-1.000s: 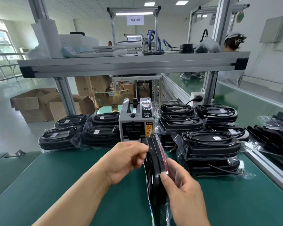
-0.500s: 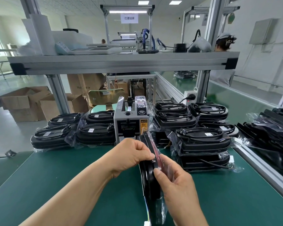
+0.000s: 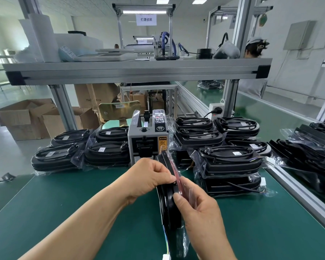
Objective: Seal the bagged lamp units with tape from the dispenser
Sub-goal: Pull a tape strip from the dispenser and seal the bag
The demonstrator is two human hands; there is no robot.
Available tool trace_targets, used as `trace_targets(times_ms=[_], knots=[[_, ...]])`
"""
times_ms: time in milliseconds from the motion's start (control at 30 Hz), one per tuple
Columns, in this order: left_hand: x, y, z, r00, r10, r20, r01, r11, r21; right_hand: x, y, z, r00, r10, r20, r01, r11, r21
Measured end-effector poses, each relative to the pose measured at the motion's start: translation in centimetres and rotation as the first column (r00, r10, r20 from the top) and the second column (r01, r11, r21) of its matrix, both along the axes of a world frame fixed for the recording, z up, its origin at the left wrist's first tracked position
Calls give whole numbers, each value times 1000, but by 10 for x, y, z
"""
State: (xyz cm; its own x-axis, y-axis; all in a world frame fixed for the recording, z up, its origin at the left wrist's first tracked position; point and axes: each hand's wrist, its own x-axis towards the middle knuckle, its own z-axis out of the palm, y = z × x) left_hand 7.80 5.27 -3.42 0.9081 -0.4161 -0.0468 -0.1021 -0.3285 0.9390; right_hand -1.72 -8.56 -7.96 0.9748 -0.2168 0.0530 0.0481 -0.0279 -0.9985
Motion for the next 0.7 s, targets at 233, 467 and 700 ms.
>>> trace_targets(times_ms=[233, 467, 700], knots=[[-1, -2, -2, 997, 21, 80, -23, 999, 28, 0, -1, -1, 1000, 0, 15, 0, 1000, -6], [-2, -3, -7, 992, 60, 113, -62, 998, 15, 0, -1, -3, 999, -7, 37, 8, 1000, -19], [-3, -4, -9, 987, 91, 131, -98, 994, 51, 1, -2, -3, 999, -5, 40, 5, 1000, -23]])
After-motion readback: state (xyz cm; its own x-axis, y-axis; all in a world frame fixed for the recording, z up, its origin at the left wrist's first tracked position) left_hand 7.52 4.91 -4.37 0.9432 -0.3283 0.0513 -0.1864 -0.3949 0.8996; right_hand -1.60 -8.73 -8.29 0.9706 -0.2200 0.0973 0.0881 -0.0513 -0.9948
